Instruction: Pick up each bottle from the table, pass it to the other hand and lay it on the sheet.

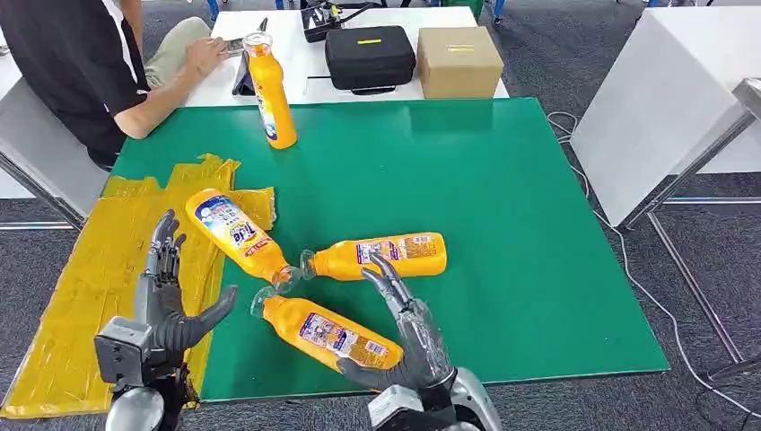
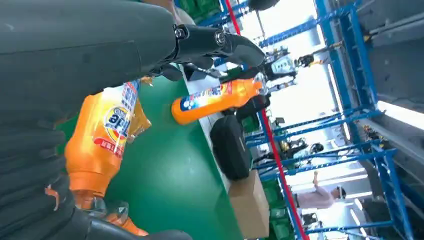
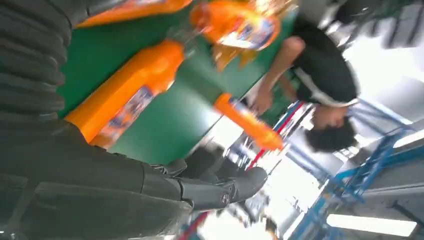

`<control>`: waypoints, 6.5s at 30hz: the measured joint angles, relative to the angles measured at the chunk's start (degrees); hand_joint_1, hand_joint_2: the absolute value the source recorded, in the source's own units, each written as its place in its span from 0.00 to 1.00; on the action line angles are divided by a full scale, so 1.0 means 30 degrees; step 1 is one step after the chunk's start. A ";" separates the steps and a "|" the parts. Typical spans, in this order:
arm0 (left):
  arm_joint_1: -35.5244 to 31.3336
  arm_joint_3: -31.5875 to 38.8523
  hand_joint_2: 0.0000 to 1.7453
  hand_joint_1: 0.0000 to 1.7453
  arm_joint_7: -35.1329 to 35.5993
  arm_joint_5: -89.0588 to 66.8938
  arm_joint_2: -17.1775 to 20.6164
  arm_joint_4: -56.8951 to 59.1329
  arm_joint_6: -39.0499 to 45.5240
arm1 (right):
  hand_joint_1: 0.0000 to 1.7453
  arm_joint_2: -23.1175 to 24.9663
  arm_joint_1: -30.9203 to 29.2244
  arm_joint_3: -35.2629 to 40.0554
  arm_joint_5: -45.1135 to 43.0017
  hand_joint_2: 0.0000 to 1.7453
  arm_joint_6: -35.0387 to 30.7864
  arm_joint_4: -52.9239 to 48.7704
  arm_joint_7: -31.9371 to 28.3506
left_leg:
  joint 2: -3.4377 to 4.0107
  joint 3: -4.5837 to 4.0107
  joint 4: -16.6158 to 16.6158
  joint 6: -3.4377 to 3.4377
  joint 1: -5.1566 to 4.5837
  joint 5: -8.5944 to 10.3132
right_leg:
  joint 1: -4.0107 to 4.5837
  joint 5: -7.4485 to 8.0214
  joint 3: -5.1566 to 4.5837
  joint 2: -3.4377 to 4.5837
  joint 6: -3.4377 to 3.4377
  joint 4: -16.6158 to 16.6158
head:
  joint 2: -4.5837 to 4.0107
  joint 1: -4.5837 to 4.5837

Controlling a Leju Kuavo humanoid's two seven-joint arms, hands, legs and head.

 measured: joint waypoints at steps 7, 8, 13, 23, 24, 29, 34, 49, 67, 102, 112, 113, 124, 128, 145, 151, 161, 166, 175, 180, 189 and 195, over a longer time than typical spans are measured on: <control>0.0788 0.0241 1.00 0.00 -0.0014 0.0007 0.0000 -0.0927 0.0080 | 0.00 -0.0139 0.0433 0.1007 0.1266 1.00 -0.1104 0.0029 0.0739 | 0.0003 0.0007 -0.0005 -0.0002 0.0007 0.0002 | 0.0002 0.0000 0.0000 0.0000 -0.0003 0.0000 | 0.0000 -0.0007; 0.0803 0.0263 1.00 0.00 -0.0014 0.0007 0.0000 -0.0956 0.0080 | 0.00 -0.0146 0.0444 0.1036 0.1273 1.00 -0.1105 0.0029 0.0739 | 0.0002 0.0008 -0.0005 -0.0002 0.0007 0.0004 | 0.0002 0.0001 0.0003 -0.0001 -0.0004 0.0000 | 0.0000 0.0000; 0.0861 0.0357 1.00 0.00 -0.0014 0.0007 0.0000 -0.1080 0.0109 | 0.00 -0.0168 0.0443 0.1203 0.1903 1.00 -0.1489 0.0044 0.1363 | 0.0001 0.0011 -0.0004 -0.0001 0.0006 0.0006 | 0.0002 0.0002 0.0010 0.0000 -0.0003 0.0000 | 0.0000 0.0000; 0.0491 0.0416 1.00 0.00 0.0299 0.0437 -0.0175 -0.0956 0.0073 | 0.00 -0.0168 0.0057 0.2012 0.8670 1.00 -0.4135 0.1166 0.6081 | 0.0003 0.0010 -0.0004 -0.0001 0.0005 0.0005 | 0.0001 0.0001 -0.0002 0.0000 -0.0003 -0.0001 | 0.0007 -0.0007; 0.0421 0.0416 1.00 0.00 0.0314 0.0568 -0.0197 -0.0883 0.0044 | 0.00 -0.0189 0.0032 0.2012 0.9081 1.00 -0.4121 0.1274 0.6340 | 0.0003 0.0011 -0.0004 0.0000 0.0005 0.0005 | 0.0001 0.0002 -0.0001 0.0000 -0.0003 -0.0001 | 0.0007 0.0000; 0.0024 0.0255 1.00 0.00 0.0393 0.0627 -0.0379 -0.0519 0.0044 | 0.00 -0.0204 -0.0179 0.2027 1.0284 1.00 -0.3443 0.1726 0.7572 | 0.0004 0.0013 -0.0002 0.0001 0.0004 0.0007 | 0.0002 0.0003 0.0007 0.0000 -0.0002 0.0000 | 0.0000 -0.0001; 0.0012 0.0219 1.00 0.00 0.0459 0.0801 -0.0648 -0.0388 -0.0160 | 0.00 -0.0029 -0.0531 0.2020 1.0563 1.00 -0.2882 0.2521 0.8033 | 0.0003 0.0009 -0.0001 0.0000 0.0004 0.0006 | 0.0001 0.0002 0.0002 0.0001 -0.0002 0.0000 | 0.0000 0.0000; -0.0245 -0.0168 1.00 0.00 0.0408 0.0619 -0.1100 -0.0446 -0.0911 | 0.00 0.0743 -0.1559 0.2020 1.0548 1.00 -0.2321 0.4685 0.8331 | 0.0003 0.0011 -0.0001 0.0000 0.0005 0.0008 | 0.0001 0.0003 0.0004 0.0000 -0.0002 0.0001 | 0.0000 0.0007; -0.0232 -0.0802 1.00 0.00 0.0270 0.0225 -0.1209 -0.0927 -0.0786 | 0.00 0.1319 -0.2284 0.2020 1.0446 1.00 -0.2846 0.6492 0.8338 | 0.0003 0.0009 -0.0002 0.0000 0.0006 0.0007 | 0.0002 0.0003 0.0003 0.0001 -0.0002 0.0001 | 0.0000 0.0000; 0.0076 -0.2382 1.00 0.00 0.0183 0.0291 -0.1115 -0.1707 -0.0175 | 0.00 0.2025 -0.2846 0.1101 1.3062 1.00 -0.1082 0.8998 1.0867 | 0.0000 0.0009 -0.0001 0.0001 0.0003 0.0008 | 0.0001 0.0003 0.0005 -0.0001 -0.0002 0.0001 | 0.0000 0.0000; 0.0121 -0.2324 1.00 0.00 0.0408 0.0262 -0.1100 -0.1707 -0.0575 | 0.00 0.2040 -0.2802 -0.0034 1.3477 1.00 -0.0653 0.9085 1.1734 | 0.0000 0.0008 -0.0001 0.0001 0.0003 0.0007 | 0.0001 0.0003 0.0002 -0.0001 -0.0002 0.0001 | 0.0007 -0.0007; 0.0129 -0.2324 1.00 0.00 0.0408 0.0255 -0.1100 -0.1707 -0.0583 | 0.00 0.2047 -0.2802 -0.0108 1.3477 1.00 -0.0631 0.9085 1.1755 | 0.0000 0.0008 -0.0001 0.0001 0.0003 0.0007 | 0.0001 0.0003 0.0002 0.0000 -0.0002 0.0001 | 0.0007 0.0000; 0.0135 -0.2309 1.00 0.00 0.0408 0.0255 -0.1100 -0.1707 -0.0583 | 0.00 0.2142 -0.2797 -0.0516 1.3499 1.00 -0.0544 0.9136 1.1792 | 0.0000 0.0008 -0.0001 0.0001 0.0003 0.0007 | 0.0002 0.0003 0.0002 0.0000 -0.0002 0.0001 | 0.0000 0.0000; 0.0136 -0.2309 1.00 0.00 0.0408 0.0255 -0.1100 -0.1707 -0.0583 | 0.00 0.2142 -0.2796 -0.0581 1.3521 1.00 -0.0551 0.9136 1.1792 | 0.0001 0.0008 -0.0001 0.0001 0.0003 0.0007 | 0.0002 0.0003 0.0002 0.0000 -0.0002 0.0001 | 0.0000 0.0000; 0.0247 -0.2112 1.00 0.00 0.0517 0.0189 -0.1100 -0.1707 -0.0837 | 1.00 0.2564 -0.2976 -0.1753 1.4570 1.00 0.0656 0.9398 1.2972 | 0.0002 0.0016 -0.0002 0.0001 0.0004 0.0008 | 0.0001 0.0003 0.0008 0.0000 -0.0002 0.0001 | 0.0001 -0.0007; 0.0213 -0.2054 1.00 0.00 0.0620 0.0255 -0.1100 -0.1707 -0.1005 | 1.00 0.2659 -0.3318 -0.2184 1.3462 1.00 0.2779 0.9559 1.2186 | 0.0022 0.0081 -0.0001 0.0001 0.0003 0.0006 | 0.0001 0.0003 0.0033 0.0005 -0.0003 -0.0004 | 0.0007 0.0000; 0.0224 -0.1996 1.00 0.00 0.0627 0.0284 -0.1100 -0.1707 -0.1027 | 1.00 0.2725 -0.3582 -0.2439 1.3601 1.00 0.3741 0.9566 1.2288 | 0.0022 0.0128 -0.0002 -0.0001 0.0006 0.0004 | 0.0001 0.0003 0.0077 0.0004 -0.0003 -0.0005 | 0.0000 0.0000; 0.0217 -0.1981 1.00 0.00 0.0649 0.0291 -0.1093 -0.1707 -0.1027 | 1.00 0.2827 -0.3715 -0.2556 1.3855 1.00 0.5119 0.9544 1.2506 | 0.0028 0.0231 -0.0010 -0.0056 0.0010 -0.0055 | 0.0001 -0.0035 0.0003 0.0014 -0.0049 -0.0013 | 0.0000 0.0000; 0.0171 -0.1916 1.00 0.00 0.0729 0.0364 -0.1064 -0.1707 -0.1078 | 1.00 0.2885 -0.3889 -0.2964 1.3236 1.00 0.5962 0.9544 1.1923 | 0.0030 0.0319 -0.0014 -0.0058 0.0020 -0.0055 | 0.0010 -0.0039 0.0083 0.0018 -0.0061 -0.0015 | 0.0000 0.0000; 0.0171 -0.1879 1.00 0.00 0.0736 0.0364 -0.1056 -0.1707 -0.1085 | 1.00 0.2885 -0.3894 -0.2986 1.3178 1.00 0.5962 0.9544 1.1894 | 0.0031 0.0321 -0.0014 -0.0058 0.0021 -0.0054 | 0.0011 -0.0038 0.0086 0.0017 -0.0060 -0.0015 | 0.0000 0.0000; 0.0201 -0.1777 1.00 0.00 0.0765 0.0532 -0.0984 -0.1707 -0.0961 | 1.00 0.2885 -0.3174 -0.3328 1.1785 1.00 0.2521 0.9048 1.0122 | 0.0019 0.0257 -0.0009 -0.0057 0.0018 -0.0040 | 0.0008 -0.0029 0.0121 0.0012 -0.0050 -0.0009 | 0.0007 0.0000; 0.0244 -0.1748 1.00 0.00 0.0743 0.0561 -0.0962 -0.1699 -0.0910 | 1.00 0.2856 -0.2375 -0.3728 0.9399 1.00 -0.0534 0.8102 0.7728 | 0.0021 0.0149 0.0000 -0.0022 0.0014 -0.0006 | 0.0007 -0.0012 0.0130 0.0013 -0.0034 0.0001 | 0.0000 -0.0001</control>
